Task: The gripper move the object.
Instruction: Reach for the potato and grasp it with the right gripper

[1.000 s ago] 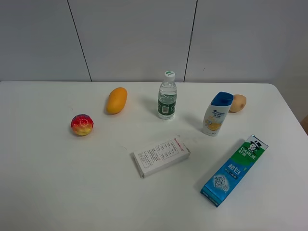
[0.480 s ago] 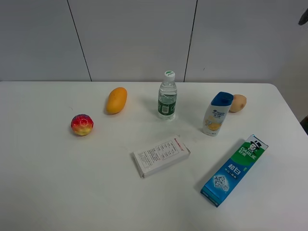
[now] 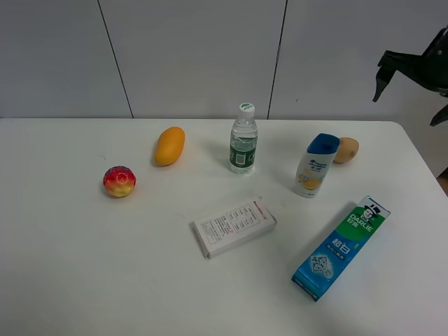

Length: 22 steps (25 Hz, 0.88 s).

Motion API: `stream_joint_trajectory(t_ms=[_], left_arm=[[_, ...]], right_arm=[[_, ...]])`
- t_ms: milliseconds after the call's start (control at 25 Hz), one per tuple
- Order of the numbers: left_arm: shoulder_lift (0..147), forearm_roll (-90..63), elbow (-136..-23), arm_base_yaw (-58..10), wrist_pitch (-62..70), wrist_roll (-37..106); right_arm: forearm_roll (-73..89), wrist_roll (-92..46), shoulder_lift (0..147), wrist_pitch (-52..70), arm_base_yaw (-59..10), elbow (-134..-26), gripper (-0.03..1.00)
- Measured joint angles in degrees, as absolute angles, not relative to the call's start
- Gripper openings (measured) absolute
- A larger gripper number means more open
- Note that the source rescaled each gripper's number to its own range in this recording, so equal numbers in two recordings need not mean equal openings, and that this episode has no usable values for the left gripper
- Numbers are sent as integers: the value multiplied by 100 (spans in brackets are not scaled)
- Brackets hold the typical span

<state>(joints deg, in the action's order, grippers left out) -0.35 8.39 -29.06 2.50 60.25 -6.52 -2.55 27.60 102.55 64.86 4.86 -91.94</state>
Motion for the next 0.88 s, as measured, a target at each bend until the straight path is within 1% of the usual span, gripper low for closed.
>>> stream_joint_trajectory(t_ms=[360, 880], left_arm=[[-35, 839, -2906, 250, 6025, -652], [-35, 839, -2906, 250, 6025, -652]], right_arm=[[-80, 3217, 11098, 5455, 486, -9201, 100], [990, 3258, 12380, 4467, 486, -9201, 100]])
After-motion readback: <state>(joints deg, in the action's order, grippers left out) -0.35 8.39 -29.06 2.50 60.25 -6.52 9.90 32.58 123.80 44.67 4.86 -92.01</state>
